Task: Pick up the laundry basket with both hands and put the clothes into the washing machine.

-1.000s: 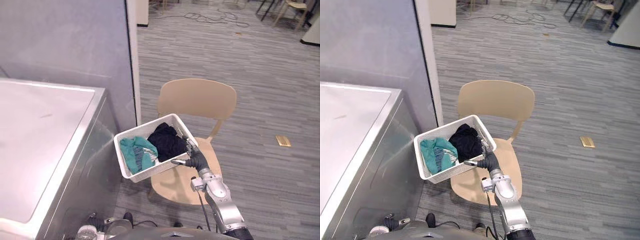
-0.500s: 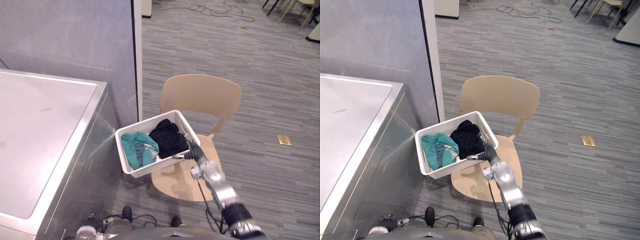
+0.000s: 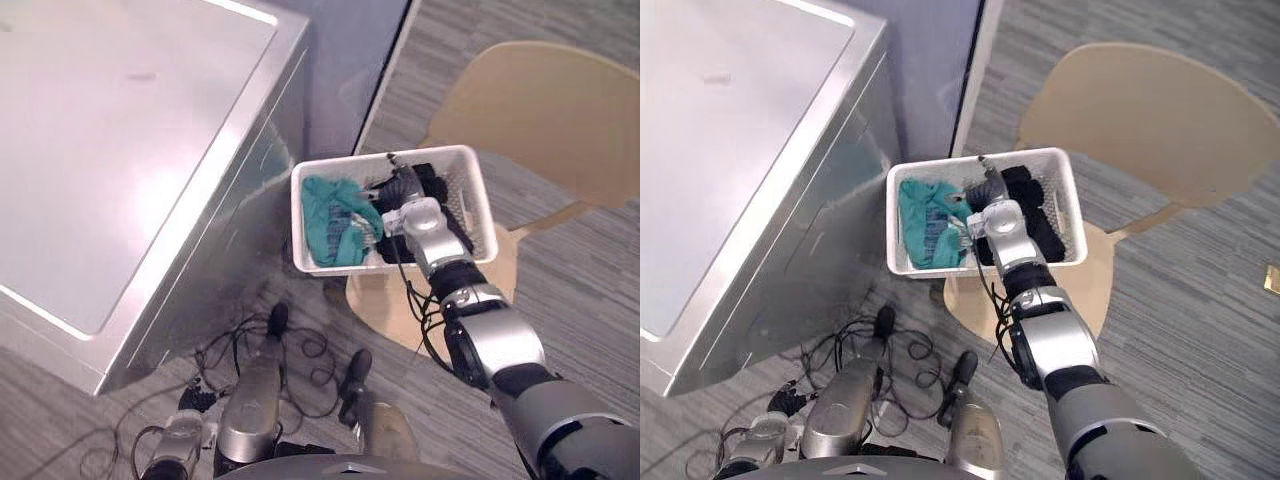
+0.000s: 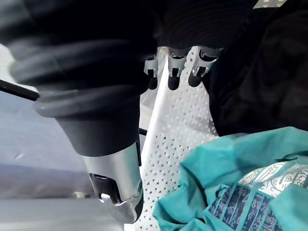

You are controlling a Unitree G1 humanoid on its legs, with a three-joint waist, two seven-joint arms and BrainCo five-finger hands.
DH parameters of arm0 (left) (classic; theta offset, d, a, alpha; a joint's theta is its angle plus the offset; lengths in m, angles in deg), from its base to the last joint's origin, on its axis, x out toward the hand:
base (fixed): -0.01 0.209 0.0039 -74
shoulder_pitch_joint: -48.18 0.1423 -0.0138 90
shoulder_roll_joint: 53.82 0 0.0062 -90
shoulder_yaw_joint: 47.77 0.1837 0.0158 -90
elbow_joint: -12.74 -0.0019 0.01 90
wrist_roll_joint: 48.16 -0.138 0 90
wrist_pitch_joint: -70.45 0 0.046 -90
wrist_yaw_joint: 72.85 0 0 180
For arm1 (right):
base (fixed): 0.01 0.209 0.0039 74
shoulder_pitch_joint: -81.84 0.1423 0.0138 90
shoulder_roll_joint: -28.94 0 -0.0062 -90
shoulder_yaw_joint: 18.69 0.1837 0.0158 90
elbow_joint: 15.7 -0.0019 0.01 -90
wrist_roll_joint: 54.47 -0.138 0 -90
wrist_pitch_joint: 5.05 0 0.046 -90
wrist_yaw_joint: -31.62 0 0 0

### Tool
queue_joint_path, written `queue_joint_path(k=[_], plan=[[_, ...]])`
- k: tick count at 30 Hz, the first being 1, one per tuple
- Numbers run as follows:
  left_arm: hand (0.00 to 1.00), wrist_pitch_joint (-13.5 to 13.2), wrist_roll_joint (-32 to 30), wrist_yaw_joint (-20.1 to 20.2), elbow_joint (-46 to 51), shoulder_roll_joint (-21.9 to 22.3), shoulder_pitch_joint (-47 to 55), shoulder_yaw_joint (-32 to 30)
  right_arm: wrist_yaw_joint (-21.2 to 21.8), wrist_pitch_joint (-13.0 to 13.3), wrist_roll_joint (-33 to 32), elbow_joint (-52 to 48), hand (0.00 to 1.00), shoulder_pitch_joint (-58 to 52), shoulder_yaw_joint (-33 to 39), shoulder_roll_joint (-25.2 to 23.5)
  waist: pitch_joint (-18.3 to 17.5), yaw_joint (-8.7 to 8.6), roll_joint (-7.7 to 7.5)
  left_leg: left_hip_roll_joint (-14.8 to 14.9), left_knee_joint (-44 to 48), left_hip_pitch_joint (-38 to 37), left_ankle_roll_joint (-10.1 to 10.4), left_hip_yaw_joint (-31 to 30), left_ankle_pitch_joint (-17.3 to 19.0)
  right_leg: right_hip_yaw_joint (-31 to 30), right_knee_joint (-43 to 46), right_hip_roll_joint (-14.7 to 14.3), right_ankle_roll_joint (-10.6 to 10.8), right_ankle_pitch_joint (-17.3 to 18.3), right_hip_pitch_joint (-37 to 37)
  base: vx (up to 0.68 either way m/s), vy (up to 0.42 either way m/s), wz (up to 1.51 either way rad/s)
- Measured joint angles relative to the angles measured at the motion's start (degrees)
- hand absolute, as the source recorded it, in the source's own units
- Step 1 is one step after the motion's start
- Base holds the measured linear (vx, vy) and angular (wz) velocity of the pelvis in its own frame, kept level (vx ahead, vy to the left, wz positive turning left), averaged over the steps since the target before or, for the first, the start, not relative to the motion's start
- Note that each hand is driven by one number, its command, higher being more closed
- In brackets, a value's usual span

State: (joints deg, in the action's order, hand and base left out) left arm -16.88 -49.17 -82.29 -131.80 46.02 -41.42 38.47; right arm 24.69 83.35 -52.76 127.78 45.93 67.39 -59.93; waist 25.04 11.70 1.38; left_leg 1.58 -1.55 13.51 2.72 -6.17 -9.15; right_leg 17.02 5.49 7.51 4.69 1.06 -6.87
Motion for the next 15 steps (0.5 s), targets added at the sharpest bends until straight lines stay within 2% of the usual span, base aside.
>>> queue_joint_path(k=[6,10,15], plan=[[0.0,-0.05,0.97,-0.79,0.01,0.44,-0.15,0.59,-1.92,-1.13,-0.24,8.3,0.0,2.59,7.66,3.12,2.06,0.99,1.23,0.01,-0.06,4.45,0.36,-1.92,-1.38,1.58,4.82,0.64,-0.01,2.02,-5.45,-0.04,-0.023,0.17],[0.0,-0.08,2.18,-1.72,0.22,0.79,-0.68,1.49,-2.57,-1.53,-0.28,8.42,0.0,1.8,11.84,5.47,3.01,0.26,2.31,0.0,-1.79,5.83,0.49,-2.03,-2.82,2.14,7.94,1.44,0.11,3.36,-8.59,0.0,-0.027,0.09],[0.0,-0.2,3.2,-2.72,2.47,1.7,-1.08,1.58,-4.64,-0.85,-1.59,4.53,0.0,-5.25,16.01,5.89,3.03,-0.23,2.33,-0.03,-1.75,5.99,0.62,-1.58,-2.96,2.16,9.37,2.08,0.14,4.41,-9.38,0.04,-0.039,0.01]])
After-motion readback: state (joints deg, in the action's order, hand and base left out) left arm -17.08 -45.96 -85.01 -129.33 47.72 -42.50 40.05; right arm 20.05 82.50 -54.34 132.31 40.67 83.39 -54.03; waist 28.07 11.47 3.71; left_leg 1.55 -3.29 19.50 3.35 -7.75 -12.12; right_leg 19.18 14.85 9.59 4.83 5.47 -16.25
